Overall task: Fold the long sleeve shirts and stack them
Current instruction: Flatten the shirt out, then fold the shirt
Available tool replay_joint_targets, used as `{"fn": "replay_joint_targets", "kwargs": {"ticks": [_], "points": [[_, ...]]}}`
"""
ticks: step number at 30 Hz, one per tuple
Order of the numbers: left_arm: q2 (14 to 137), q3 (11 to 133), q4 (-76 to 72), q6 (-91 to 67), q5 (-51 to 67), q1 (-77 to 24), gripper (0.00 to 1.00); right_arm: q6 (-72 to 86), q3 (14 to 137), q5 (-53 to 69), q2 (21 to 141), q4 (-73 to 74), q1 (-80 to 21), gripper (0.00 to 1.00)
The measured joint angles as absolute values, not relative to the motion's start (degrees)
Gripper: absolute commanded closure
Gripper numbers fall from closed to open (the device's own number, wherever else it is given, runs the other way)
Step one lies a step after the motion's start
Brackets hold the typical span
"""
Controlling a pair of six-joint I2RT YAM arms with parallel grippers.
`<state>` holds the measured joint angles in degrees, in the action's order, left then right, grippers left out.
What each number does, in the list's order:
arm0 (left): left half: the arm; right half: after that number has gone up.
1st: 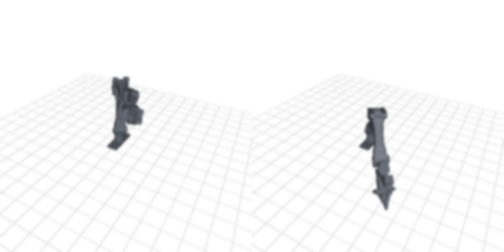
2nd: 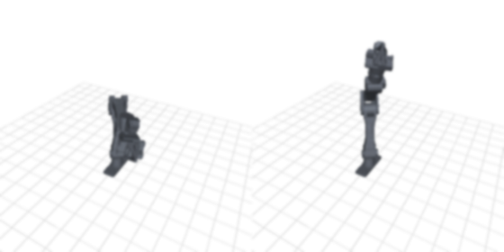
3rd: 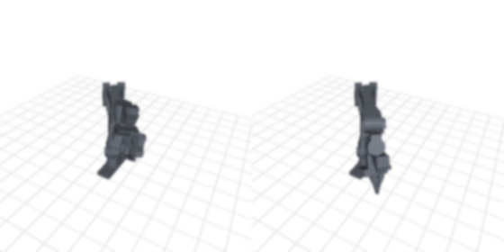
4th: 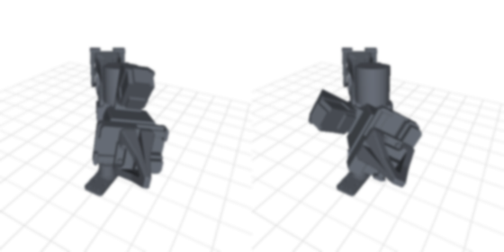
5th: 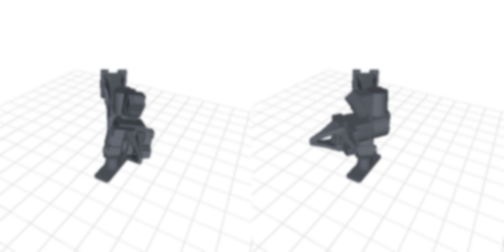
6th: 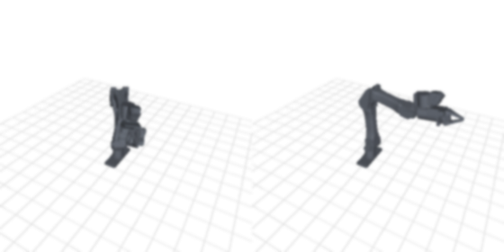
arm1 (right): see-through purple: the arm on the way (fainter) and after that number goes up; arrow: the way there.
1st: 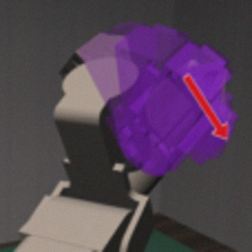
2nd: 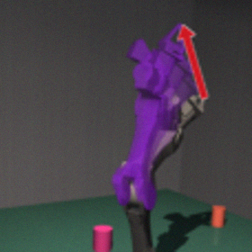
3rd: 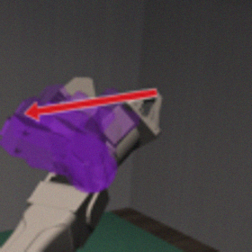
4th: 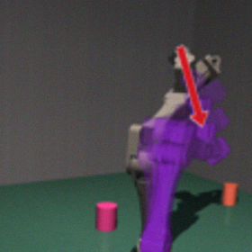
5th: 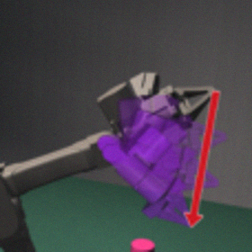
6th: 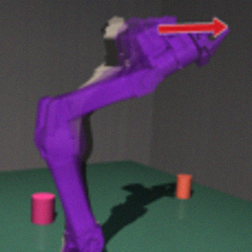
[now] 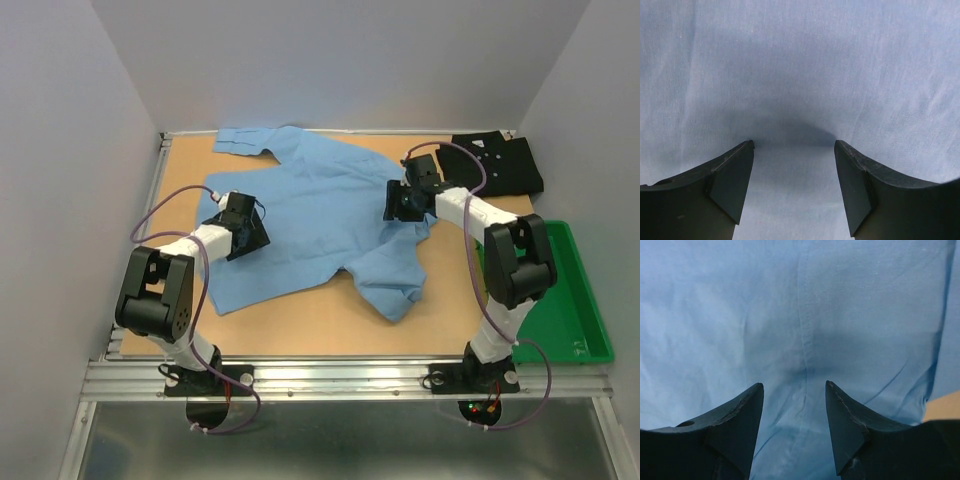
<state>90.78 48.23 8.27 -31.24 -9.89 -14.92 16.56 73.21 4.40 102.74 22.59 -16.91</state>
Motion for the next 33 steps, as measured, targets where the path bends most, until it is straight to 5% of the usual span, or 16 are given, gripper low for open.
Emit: {"fn": "replay_joint_targets", "kwargs": {"ticks": [15,21,27,33], "points": [[101.54,60.51,6.42,-31.46,-5.17,-9.13,0.23,13.67,80.36,-3.09,116.31,16.01,-16.91,0.39],[99.02,60.40,9.47,-31.68,-5.37,-7.38,0.22,13.63,80.93,-4.71,115.96,16.45,-16.91,0.27],[82.52,53.95,13.52,-34.72,-9.54,-5.76,0.20,16.12,75.64,-4.89,102.39,17.32,-16.86,0.07],[68.62,41.23,17.23,-41.36,-12.69,-4.73,0.20,18.63,68.25,-5.93,83.77,16.47,-16.86,0.03]]}}
